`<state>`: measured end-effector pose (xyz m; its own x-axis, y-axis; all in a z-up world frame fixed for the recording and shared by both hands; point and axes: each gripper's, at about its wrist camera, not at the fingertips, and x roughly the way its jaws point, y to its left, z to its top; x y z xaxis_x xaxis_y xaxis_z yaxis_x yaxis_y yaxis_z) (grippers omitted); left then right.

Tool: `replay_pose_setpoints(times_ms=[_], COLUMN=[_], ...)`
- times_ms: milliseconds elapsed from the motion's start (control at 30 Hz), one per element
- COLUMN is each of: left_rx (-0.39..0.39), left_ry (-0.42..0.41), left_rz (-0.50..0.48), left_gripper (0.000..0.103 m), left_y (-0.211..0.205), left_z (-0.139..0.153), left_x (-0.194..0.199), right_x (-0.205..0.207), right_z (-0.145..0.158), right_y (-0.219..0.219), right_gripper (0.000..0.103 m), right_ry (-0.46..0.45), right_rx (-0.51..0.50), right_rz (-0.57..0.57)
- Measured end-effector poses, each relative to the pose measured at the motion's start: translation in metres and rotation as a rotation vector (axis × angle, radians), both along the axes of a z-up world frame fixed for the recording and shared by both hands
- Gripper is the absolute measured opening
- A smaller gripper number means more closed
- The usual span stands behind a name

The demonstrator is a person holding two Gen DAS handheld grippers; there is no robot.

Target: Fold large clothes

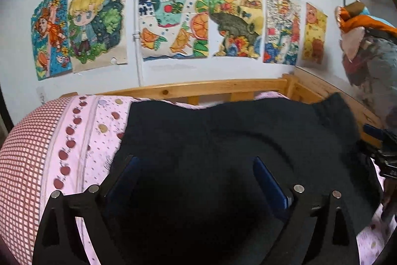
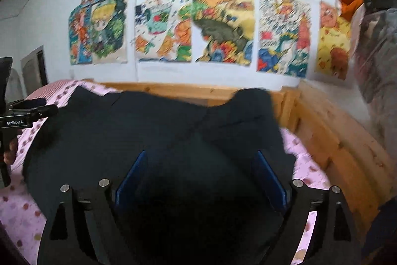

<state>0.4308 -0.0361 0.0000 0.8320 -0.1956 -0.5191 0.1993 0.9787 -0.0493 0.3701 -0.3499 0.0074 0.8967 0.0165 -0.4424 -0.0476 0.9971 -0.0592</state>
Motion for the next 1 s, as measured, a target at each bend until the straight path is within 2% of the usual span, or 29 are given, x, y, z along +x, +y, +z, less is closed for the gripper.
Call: replay_pose_setpoints(times_ms=[67, 133, 200, 267, 533, 767, 900, 1000], left_rx=[0.012, 0.066, 0.109, 0.121, 0.067, -0.005, 0.011, -0.011], left_ry=[0.015, 0.042, 0.030, 0.007, 0.021, 0.100, 0.117, 0.189], left_rz=[-0.010, -0.003, -0.001, -0.004, 0.066, 0.097, 0.120, 0.137], left_gripper=[0.095, 0.095, 0.095, 0.096, 0.097, 0.098, 0.098, 0.103], left_y=[-0.005, -0.014, -0.021, -0.023, -0.014, 0.001, 0.004, 0.010], left_z=[-0.009, -0.024, -0.034, -0.035, -0.032, -0.036, -0.039, -0.049], left_x=[-0.001, 0.000, 0.001, 0.002, 0.041, 0.071, 0.083, 0.099], right_x=[0.004, 0.006, 0.005, 0.009, 0.035, 0.069, 0.089, 0.101], right_z=[-0.007, -0.016, -0.027, -0.038, -0.032, -0.037, -0.041, -0.043], right_y=[0.002, 0.005, 0.008, 0.011, 0.014, -0.007, -0.010, -0.007], right_gripper=[0.084, 0.084, 0.084, 0.084, 0.084, 0.084, 0.084, 0.084], right_ry=[0.032, 0.048, 0.056, 0.077, 0.102, 0.165, 0.172, 0.172], right_rx=[0.015, 0.024, 0.017, -0.014, -0.051, 0.043, -0.028, -0.098], right_rz=[0.030, 0.057, 0.073, 0.062, 0.025, -0.038, -0.075, -0.096])
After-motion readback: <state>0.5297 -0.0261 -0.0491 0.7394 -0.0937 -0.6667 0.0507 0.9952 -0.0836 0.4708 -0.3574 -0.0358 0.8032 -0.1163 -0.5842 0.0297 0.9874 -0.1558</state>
